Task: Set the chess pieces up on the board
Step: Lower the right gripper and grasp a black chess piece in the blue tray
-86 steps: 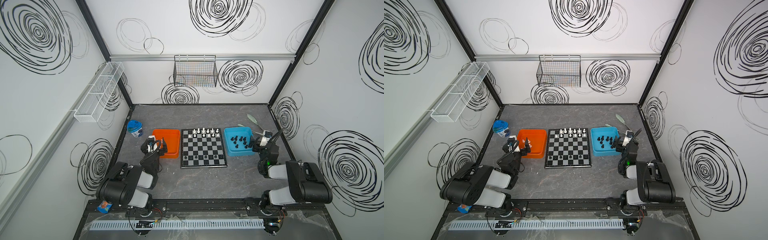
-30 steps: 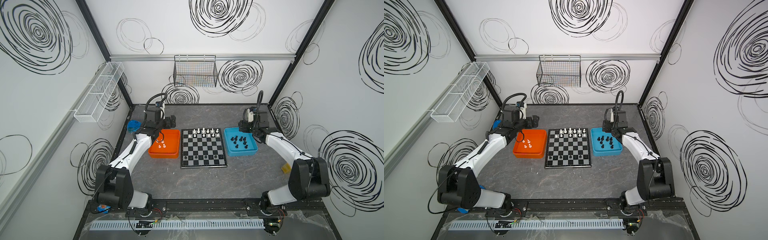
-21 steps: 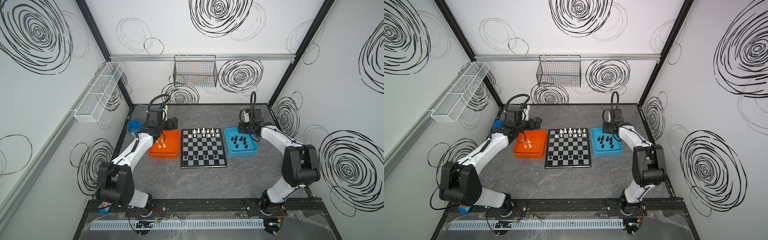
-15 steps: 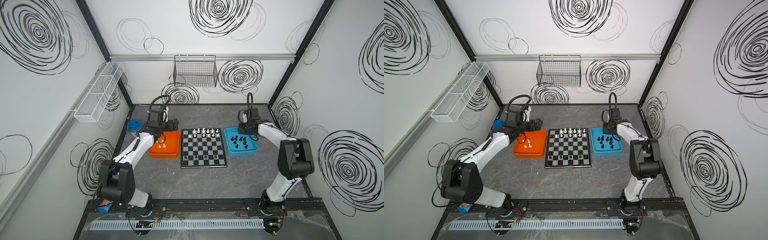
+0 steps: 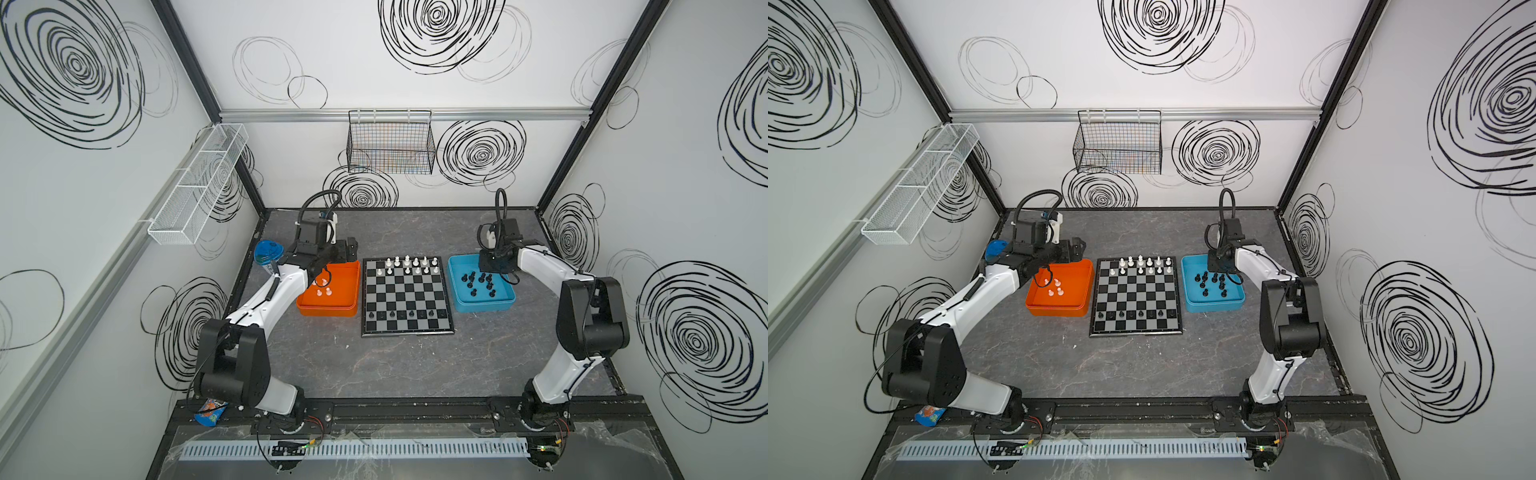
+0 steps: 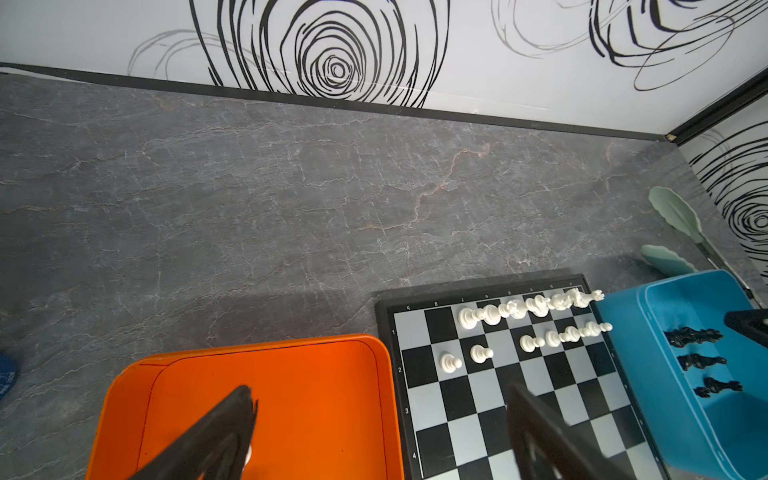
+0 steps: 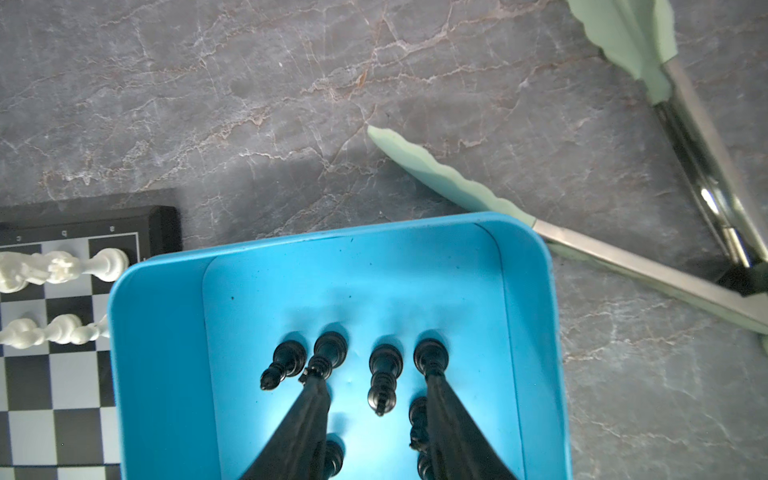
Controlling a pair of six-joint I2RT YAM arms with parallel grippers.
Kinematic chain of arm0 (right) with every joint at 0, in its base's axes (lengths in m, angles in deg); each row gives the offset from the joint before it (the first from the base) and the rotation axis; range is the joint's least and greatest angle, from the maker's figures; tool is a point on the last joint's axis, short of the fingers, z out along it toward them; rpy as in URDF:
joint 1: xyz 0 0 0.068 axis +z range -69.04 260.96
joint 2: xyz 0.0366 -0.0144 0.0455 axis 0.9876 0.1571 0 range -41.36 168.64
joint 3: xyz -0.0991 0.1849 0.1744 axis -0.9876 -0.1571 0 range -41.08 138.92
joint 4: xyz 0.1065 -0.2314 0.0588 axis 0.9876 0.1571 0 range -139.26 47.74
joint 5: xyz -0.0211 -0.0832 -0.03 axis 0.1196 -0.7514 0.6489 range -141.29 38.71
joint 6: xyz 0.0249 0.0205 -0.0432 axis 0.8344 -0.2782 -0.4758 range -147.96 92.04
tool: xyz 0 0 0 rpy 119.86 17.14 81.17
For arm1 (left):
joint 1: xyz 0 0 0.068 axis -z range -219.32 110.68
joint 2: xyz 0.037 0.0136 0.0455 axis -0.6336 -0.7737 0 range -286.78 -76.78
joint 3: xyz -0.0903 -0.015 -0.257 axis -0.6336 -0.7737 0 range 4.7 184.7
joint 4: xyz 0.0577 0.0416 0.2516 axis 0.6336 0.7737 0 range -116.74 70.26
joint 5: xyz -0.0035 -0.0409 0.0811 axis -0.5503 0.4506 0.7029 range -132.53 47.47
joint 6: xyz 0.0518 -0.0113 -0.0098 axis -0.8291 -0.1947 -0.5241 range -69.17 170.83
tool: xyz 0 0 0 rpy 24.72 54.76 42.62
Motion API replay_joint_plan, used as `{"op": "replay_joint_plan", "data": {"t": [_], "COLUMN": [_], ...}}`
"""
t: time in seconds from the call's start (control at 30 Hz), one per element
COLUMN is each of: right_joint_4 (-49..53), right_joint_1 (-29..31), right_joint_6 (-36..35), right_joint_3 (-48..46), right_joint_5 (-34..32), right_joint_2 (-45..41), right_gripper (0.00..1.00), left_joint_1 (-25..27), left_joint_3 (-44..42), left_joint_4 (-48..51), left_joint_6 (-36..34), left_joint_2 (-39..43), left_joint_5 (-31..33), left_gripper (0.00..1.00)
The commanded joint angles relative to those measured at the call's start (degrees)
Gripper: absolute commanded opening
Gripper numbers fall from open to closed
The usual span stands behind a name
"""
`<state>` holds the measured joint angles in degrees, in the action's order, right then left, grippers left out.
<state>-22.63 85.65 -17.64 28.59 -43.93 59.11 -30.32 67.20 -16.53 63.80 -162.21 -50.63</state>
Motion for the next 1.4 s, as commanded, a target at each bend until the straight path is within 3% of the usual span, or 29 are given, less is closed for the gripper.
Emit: {"op": "replay_joint_plan", "data": {"t": [0.0, 1.37], "right_joint_4": [1.60, -2.81], "right_joint_1": [-0.39, -0.76], "right_joint_6": [-0.17, 0.29], "right_joint_3": [-0.98, -3.07], "right_joint_5": [0.44, 2.84], "right_joint_2": [0.44, 3.76], "right_gripper": [0.42, 0.27], "left_joint_1": [0.17, -0.68], "left_joint_3": [1.84, 1.48], "left_joint_4": [-1.00, -1.78], "left_joint_6": [0.52, 2.08], "left_joint_2": [-0.53, -2.03], "left_joint_5": [-0.69, -1.21], "left_gripper": [0.97, 0.97]}}
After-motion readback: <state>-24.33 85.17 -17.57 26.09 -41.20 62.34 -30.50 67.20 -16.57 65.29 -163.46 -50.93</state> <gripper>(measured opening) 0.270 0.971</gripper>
